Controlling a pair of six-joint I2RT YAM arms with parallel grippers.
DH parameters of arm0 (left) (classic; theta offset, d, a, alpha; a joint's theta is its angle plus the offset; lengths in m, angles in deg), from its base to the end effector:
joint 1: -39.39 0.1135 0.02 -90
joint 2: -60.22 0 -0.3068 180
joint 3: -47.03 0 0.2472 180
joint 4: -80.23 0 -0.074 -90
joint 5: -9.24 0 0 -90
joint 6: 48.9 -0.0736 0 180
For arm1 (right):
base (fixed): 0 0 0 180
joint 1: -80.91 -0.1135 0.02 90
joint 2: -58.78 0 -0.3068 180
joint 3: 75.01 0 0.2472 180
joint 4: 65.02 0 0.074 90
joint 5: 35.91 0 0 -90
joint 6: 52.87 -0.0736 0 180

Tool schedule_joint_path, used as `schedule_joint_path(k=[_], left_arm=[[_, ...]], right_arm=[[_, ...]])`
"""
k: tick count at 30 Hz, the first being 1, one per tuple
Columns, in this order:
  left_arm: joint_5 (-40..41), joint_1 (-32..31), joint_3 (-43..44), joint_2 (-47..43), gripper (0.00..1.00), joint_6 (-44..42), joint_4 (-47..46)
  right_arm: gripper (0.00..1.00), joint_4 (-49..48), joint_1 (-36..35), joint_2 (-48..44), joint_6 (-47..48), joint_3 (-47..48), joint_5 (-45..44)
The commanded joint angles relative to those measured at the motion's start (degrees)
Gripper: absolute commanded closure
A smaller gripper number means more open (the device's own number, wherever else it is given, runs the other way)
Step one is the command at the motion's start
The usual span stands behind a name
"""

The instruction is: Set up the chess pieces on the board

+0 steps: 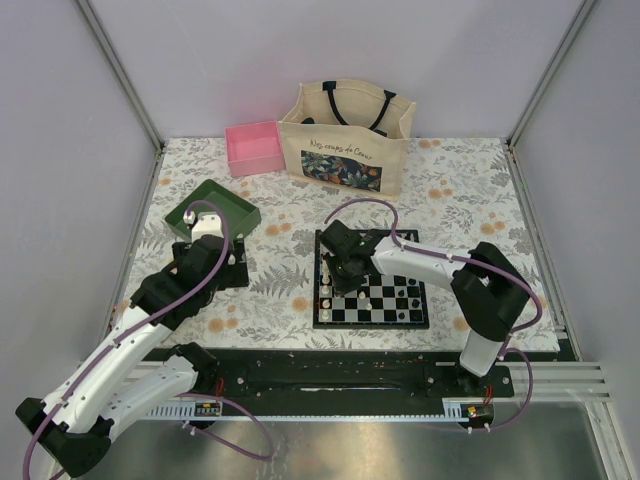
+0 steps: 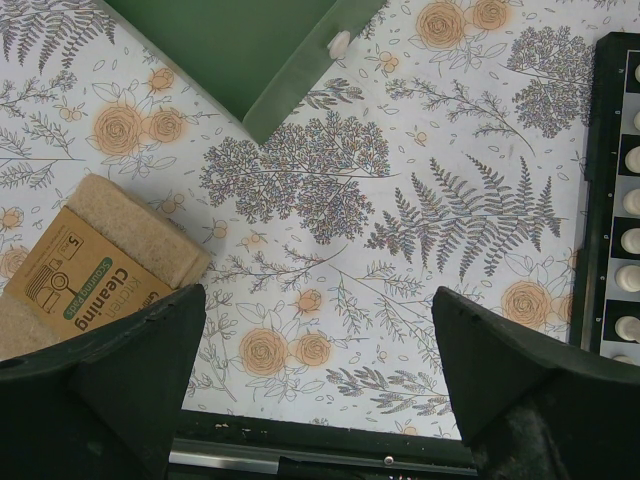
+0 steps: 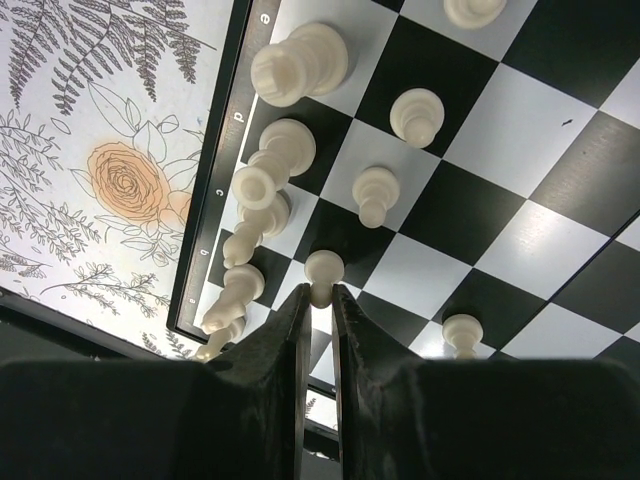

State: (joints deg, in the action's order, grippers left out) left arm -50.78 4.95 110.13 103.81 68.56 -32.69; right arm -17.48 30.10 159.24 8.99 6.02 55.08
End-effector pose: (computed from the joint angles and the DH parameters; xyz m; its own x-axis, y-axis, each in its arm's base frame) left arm 0.1228 -0.0396 0.3059 -0.6378 -0.0469 -0.7688 -0.0927 0.9956 0.0162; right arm 0.2306 0.2849 0.1971 -0.8803 -0.3335 -0.3375 -0.4128 0.8889 0.1985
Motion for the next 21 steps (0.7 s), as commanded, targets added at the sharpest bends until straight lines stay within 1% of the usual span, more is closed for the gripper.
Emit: schedule_joint_path(k=[1,7,21], left_arm=[[0.61,0.25,1.3,-0.7,0.01,0.4,-1.53],[0.43,0.33,1.3,-0.53,0.01,0.31,-1.44],[0.43,0.25,1.3,-0.35,0.01,0.22,-1.53]], right_arm=[[0.79,-0.98,-0.35,0.7,-0.16,2.63,-2.04],[0.79,0.52,-0.35,0.79,0.46,3.42,-5.03],[0.79,1.57,-0.35,0.96,1.16,3.51,-3.72]])
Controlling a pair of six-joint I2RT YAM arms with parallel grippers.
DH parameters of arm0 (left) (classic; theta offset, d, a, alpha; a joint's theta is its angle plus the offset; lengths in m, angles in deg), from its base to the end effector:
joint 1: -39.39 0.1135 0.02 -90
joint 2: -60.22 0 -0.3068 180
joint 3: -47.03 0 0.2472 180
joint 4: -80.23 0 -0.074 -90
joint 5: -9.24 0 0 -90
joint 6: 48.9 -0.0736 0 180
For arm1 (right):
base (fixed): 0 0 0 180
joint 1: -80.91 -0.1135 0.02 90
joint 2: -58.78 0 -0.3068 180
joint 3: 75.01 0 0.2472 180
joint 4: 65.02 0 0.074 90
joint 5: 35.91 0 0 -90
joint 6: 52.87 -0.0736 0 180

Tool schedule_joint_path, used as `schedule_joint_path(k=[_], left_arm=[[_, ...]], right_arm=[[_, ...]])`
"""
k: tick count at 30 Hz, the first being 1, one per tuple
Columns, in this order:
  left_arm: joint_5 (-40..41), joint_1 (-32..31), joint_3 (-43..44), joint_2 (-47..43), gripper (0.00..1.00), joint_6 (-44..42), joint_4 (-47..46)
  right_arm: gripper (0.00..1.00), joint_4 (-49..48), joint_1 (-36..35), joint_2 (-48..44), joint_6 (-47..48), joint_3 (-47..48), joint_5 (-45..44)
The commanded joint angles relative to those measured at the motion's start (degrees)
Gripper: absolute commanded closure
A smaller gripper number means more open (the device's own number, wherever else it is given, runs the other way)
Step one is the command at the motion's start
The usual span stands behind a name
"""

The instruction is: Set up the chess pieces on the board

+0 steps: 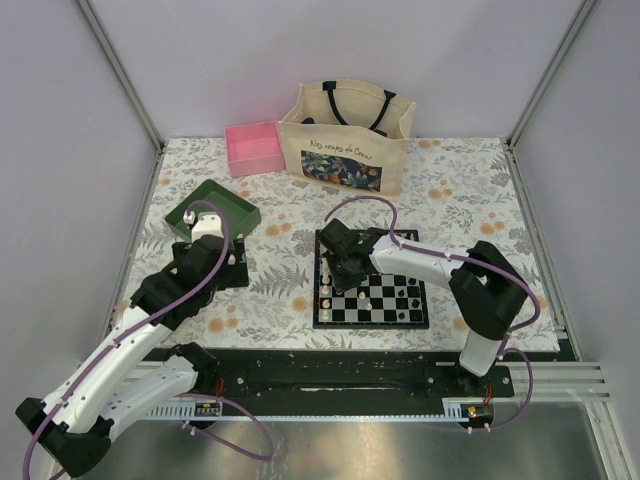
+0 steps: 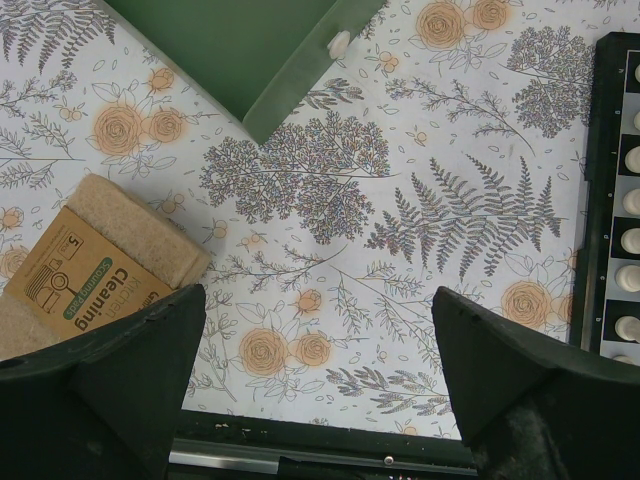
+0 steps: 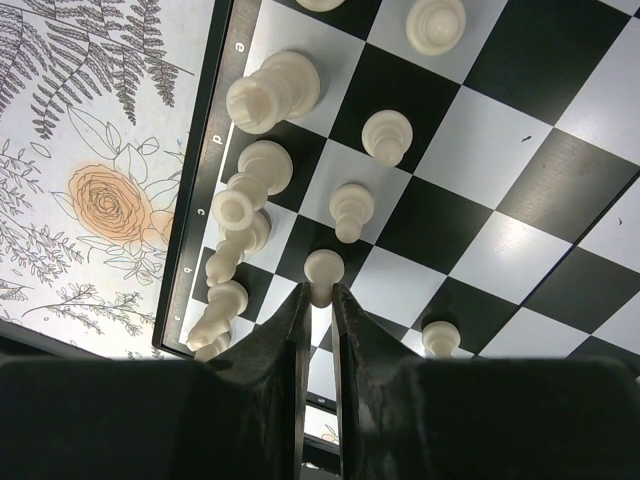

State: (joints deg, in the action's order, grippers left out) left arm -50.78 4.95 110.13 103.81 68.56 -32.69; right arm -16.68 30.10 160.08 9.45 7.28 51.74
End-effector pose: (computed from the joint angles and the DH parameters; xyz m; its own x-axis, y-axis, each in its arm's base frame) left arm 0.1228 -0.0396 0.3059 -0.6378 -0.0469 -0.7688 -0.0927 0.9956 0.0162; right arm 0.2366 0.2854 0.1977 -0.8715 -0.3344 -0.3586 -0.4060 0.9022 0.1454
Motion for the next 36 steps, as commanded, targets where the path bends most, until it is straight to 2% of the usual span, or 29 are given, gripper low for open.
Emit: schedule_joint_path(k=[1,11,22,36], left_arm=[[0.52,0.25,1.3,-0.35,0.01,0.31,-1.44],[0.61,0.25,1.3,-0.44,0.01,0.31,-1.53],[0.43,0.25,1.3,-0.7,0.01,0.4,-1.44],[0.52,0.25,1.3,-0.7,0.01,0.4,-1.44]], right_arm=[[0.78,0.85,-0.35,0.3,0.7,2.41,-0.29],[0.65,1.38,-0.35,-1.45,0.96,3.03,-0.72],[0.61,3.31,0.71,-11.55,0.53,-3.99,-7.14],[0.61,3.05,2.38,-9.71,0.0,-7.34,-4.59]])
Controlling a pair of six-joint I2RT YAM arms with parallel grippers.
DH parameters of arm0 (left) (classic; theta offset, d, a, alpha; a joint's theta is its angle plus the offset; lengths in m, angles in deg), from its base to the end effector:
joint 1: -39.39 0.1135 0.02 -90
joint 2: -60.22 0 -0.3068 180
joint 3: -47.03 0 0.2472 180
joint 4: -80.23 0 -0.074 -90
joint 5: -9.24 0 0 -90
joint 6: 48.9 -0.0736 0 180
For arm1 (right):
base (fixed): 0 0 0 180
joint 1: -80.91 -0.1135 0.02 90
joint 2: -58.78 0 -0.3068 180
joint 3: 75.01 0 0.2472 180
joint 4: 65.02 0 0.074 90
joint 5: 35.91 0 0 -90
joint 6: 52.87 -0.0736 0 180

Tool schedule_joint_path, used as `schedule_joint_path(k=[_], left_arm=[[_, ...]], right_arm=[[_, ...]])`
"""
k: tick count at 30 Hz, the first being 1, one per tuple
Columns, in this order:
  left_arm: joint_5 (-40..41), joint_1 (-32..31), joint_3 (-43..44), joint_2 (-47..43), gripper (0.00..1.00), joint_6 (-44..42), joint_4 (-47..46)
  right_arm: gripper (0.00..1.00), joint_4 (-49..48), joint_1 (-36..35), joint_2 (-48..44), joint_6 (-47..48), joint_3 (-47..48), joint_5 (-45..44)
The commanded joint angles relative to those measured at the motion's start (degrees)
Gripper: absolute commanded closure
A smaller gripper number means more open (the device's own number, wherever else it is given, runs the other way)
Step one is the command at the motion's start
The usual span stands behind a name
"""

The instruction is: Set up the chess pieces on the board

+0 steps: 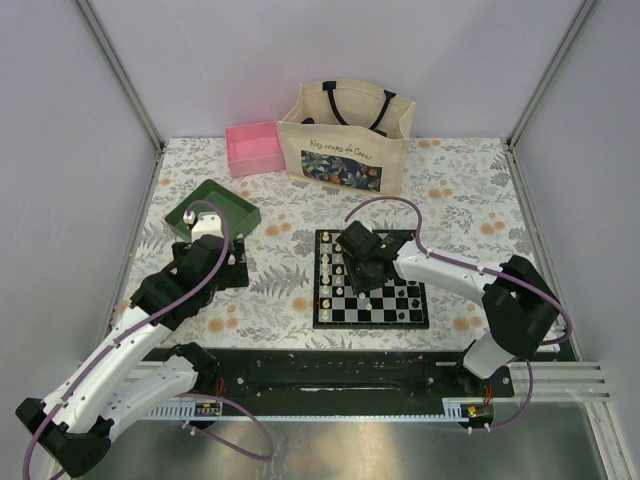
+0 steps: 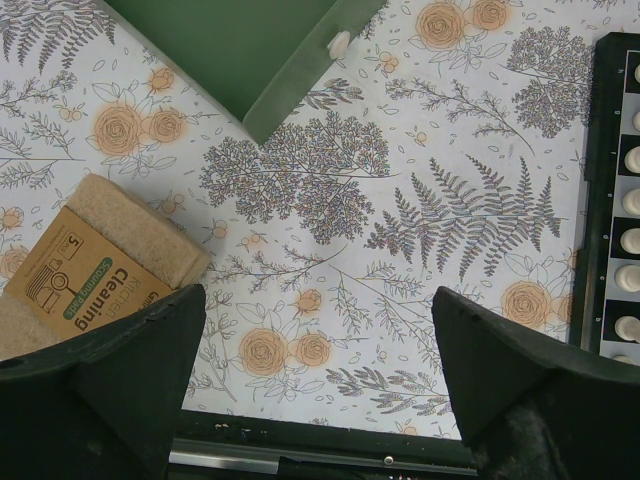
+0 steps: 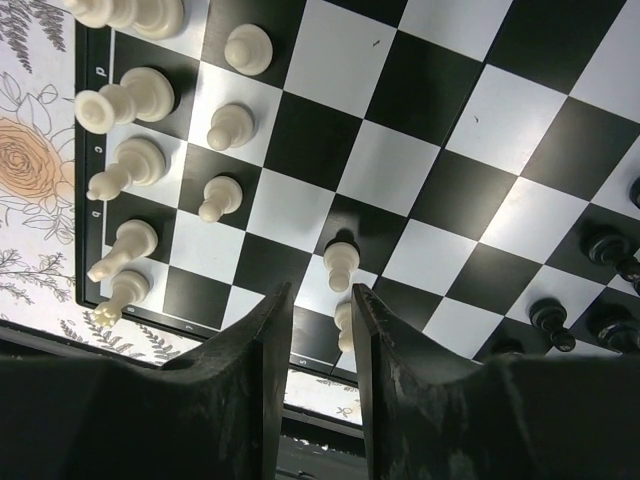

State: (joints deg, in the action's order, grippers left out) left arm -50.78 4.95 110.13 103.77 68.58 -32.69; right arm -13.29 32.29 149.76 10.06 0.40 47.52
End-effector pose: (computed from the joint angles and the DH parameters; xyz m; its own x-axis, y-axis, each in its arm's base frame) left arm 0.1227 -0.0396 0.3060 -0.6373 -0.0476 -0.7691 -0.0930 0.9955 0.0154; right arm 0.2180 0.2347 0.2182 -0.8690 -0.3025 -0.3917 -0.3602 0.9293 0.0816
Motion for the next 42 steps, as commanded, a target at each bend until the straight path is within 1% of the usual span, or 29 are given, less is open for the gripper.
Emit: schedule_joint_path(k=[1,5,9,16,18,25,42], left_arm=[[0.52,0.25,1.22,-0.75,0.01,0.29,-1.53],[0.43,0.25,1.22,-0.57,0.01,0.29,-1.44],[0.43,0.33,1.13,-0.4,0.01,0.38,-1.53],[0.43,0.25,1.22,-0.4,0.01,0.38,-1.44],[0.43,0.25,1.3,-0.48,0.01,0.29,-1.53],[0.43,0.33,1.39,-0.57,0.01,0.38,-1.53],[0.43,0.25,1.3,-0.75,0.01,0.38,-1.44]], right_arm=[[0.61,-0.43,0.19,0.95,-0.62,-0.46,-0.29],[0.62,-0.51,0.19,2.01,-0.53,-0.63,-0.11],[0.66,-1.13,0.19,2.36,-0.44,-0.81,0.15],[0.78,-1.13,0.28,2.54,-0.18,-0.54,-0.03],[0.8,-1.22,0.19,2.36,0.0,-0.37,0.67],[0.81,-2.27,-1.3,2.01,-1.67,0.6,3.75],[0.81,-3.24,-5.17,4.47,-3.6,4.9,4.63]])
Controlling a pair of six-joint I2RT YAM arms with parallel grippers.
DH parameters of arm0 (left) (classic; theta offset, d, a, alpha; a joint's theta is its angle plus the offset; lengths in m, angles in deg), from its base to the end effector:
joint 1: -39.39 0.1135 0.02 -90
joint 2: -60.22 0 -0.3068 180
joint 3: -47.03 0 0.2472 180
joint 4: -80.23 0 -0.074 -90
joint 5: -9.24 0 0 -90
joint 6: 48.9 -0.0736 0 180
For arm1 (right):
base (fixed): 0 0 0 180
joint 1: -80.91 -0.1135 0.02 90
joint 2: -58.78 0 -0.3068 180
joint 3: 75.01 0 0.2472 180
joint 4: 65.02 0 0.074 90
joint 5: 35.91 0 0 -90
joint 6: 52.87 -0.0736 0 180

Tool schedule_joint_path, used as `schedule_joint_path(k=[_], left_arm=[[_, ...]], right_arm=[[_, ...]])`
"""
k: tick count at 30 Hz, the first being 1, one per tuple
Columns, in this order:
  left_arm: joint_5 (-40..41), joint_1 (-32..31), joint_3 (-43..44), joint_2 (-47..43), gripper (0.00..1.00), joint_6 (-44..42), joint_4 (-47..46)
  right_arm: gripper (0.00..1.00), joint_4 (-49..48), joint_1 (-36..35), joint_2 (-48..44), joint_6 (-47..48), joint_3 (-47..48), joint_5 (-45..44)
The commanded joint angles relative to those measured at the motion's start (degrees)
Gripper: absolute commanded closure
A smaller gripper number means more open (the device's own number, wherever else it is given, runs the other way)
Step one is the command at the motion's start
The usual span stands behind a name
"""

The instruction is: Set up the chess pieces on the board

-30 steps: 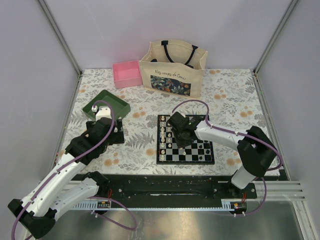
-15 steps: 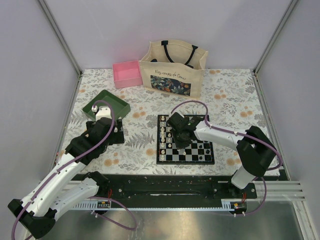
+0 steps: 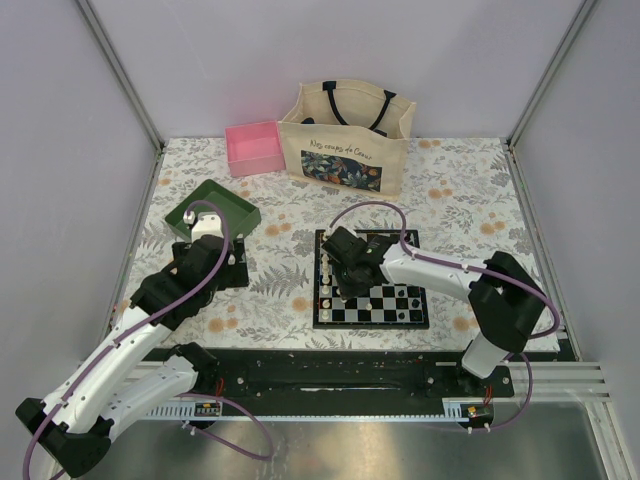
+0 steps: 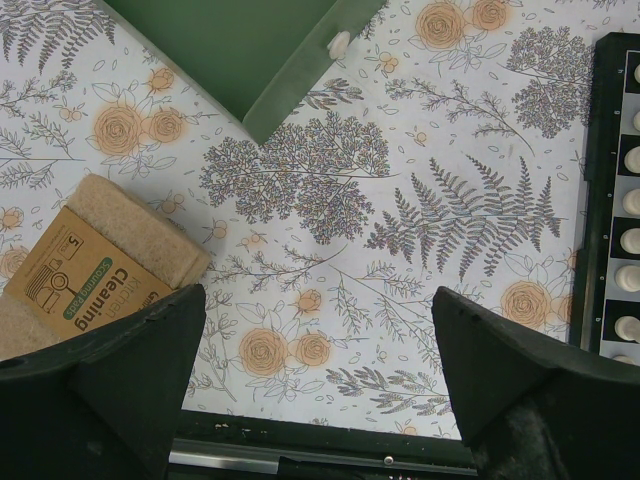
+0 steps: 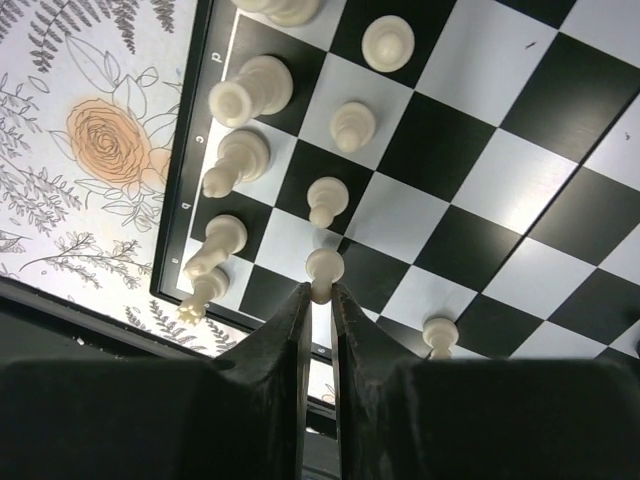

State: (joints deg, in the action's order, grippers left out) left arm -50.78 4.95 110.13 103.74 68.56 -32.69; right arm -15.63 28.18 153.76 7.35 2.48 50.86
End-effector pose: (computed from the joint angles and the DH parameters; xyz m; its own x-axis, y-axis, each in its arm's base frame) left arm 0.1227 -0.0395 0.3060 -0.6370 -0.0475 -0.7694 -0.0928 0.9956 0.0154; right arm 0.2094 0.2683 0.2092 -0.8713 -0.3262 -0.3665 -0.4014 0.9035 0.1500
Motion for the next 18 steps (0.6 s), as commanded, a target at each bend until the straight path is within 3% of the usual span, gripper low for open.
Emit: schedule_joint_path(k=[1,18], left_arm=[[0.35,0.25,1.22,-0.73,0.01,0.4,-1.53],[0.35,0.25,1.22,-0.81,0.01,0.4,-1.44]], right_arm=[[0.81,-0.9,-1.23,0.56,-0.98,2.92,1.29],[0.79,-1.78,-2.47,2.49,-1.25,3.36,1.47]])
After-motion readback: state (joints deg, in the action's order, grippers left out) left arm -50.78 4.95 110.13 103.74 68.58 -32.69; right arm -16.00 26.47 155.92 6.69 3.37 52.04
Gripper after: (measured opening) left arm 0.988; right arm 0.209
